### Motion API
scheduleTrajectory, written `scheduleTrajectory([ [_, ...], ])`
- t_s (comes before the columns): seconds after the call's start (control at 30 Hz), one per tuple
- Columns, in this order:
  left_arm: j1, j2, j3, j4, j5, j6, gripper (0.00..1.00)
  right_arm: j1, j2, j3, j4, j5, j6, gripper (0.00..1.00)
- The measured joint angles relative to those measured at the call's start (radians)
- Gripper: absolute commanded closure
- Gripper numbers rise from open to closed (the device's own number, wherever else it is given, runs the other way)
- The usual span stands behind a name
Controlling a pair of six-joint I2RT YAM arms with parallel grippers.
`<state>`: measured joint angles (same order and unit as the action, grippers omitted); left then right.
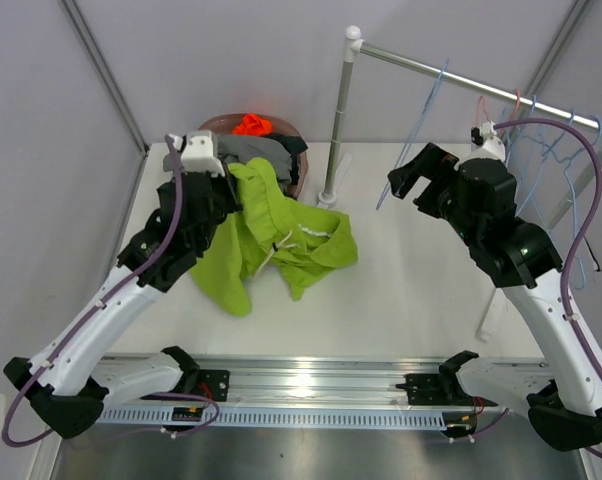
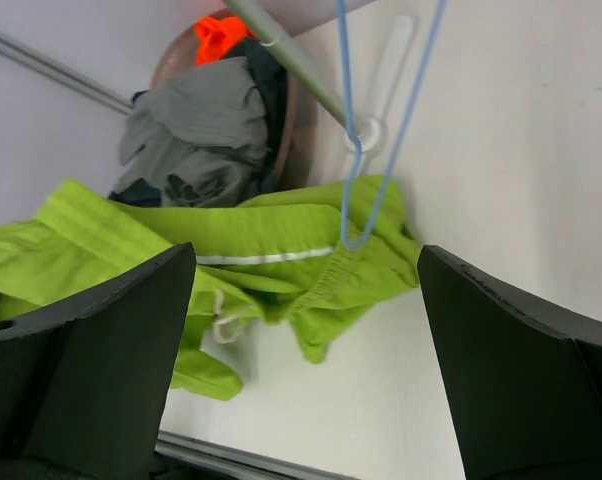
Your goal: Remove the shorts from the hanger
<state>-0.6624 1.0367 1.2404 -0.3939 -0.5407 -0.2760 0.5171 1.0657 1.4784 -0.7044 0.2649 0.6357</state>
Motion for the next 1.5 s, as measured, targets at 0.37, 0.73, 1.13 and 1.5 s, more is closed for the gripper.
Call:
scheduleTrajectory([
  [0.37, 0.364, 0.698, 1.218, -0.179, 0.201, 0.101, 1.00, -0.004, -0.147, -0.061, -0.044, 0.045, -0.033, 0.01],
  [0.73, 0.480, 1.076, 1.287, 0.016, 0.363, 0.010, 0.89, -0.001, -0.245, -0.173, -0.043, 0.034, -0.015, 0.01],
  [1.13, 0.470, 1.105, 0.877, -0.205, 0.416, -0.037, 0.01, 0.001, -0.328, -0.177, -0.039, 0.036, -0.015, 0.01],
  [1.5, 0.367, 0.290, 0.481, -0.154, 0.325, 0.031, 0.01, 0.001, -0.358, -0.172, -0.056, 0.023, -0.034, 0.00],
])
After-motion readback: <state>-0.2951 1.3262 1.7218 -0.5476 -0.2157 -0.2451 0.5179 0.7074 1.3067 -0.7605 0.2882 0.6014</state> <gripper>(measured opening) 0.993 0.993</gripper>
